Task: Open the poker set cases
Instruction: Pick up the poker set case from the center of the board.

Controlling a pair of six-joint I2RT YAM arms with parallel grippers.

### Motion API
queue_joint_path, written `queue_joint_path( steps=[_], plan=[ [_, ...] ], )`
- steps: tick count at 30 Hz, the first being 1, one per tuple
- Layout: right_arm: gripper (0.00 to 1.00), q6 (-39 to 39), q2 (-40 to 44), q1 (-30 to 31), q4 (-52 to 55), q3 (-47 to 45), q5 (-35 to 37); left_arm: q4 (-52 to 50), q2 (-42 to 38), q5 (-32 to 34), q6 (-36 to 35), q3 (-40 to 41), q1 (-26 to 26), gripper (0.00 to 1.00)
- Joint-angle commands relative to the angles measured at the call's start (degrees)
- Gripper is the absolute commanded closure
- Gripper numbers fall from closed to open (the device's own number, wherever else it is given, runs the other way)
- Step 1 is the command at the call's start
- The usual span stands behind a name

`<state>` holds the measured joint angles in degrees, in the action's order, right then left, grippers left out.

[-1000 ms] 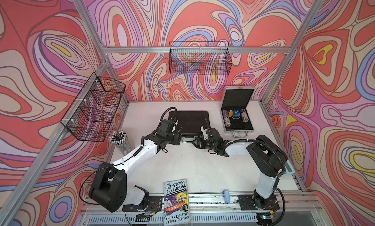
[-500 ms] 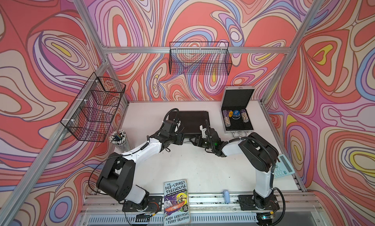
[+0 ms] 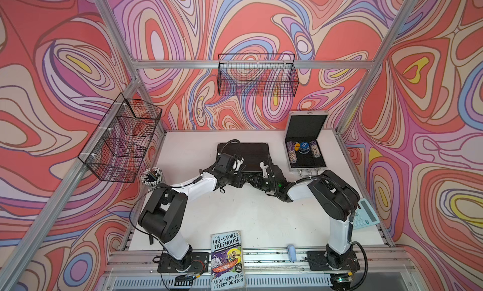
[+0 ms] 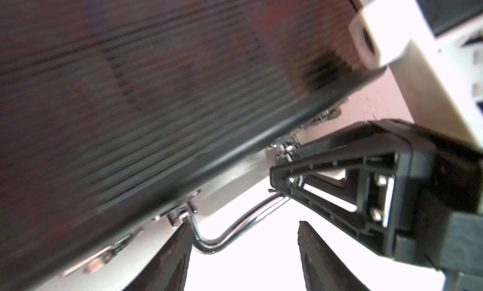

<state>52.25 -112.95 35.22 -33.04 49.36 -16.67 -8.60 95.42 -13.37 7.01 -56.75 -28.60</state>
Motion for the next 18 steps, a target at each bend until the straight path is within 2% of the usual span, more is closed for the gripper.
queue_joint_path(
  steps=[1,11,18],
  plan=[
    [0.78,2.4,0.4,-0.8,-5.6,-0.4,-0.6,-4.8,1.6,-1.6,-4.7,-2.9,-0.9,0.35],
    [0.92,5.5,-0.9,-1.9,-9.8,-0.7,-3.0,-16.5,7.9,-1.4,-14.6,-10.9,-1.6,0.35],
    [0.99,5.5,0.3,-2.4,-10.3,-0.7,-4.0,-25.5,13.4,-0.8,-20.3,-20.1,-1.6,0.35]
  ],
)
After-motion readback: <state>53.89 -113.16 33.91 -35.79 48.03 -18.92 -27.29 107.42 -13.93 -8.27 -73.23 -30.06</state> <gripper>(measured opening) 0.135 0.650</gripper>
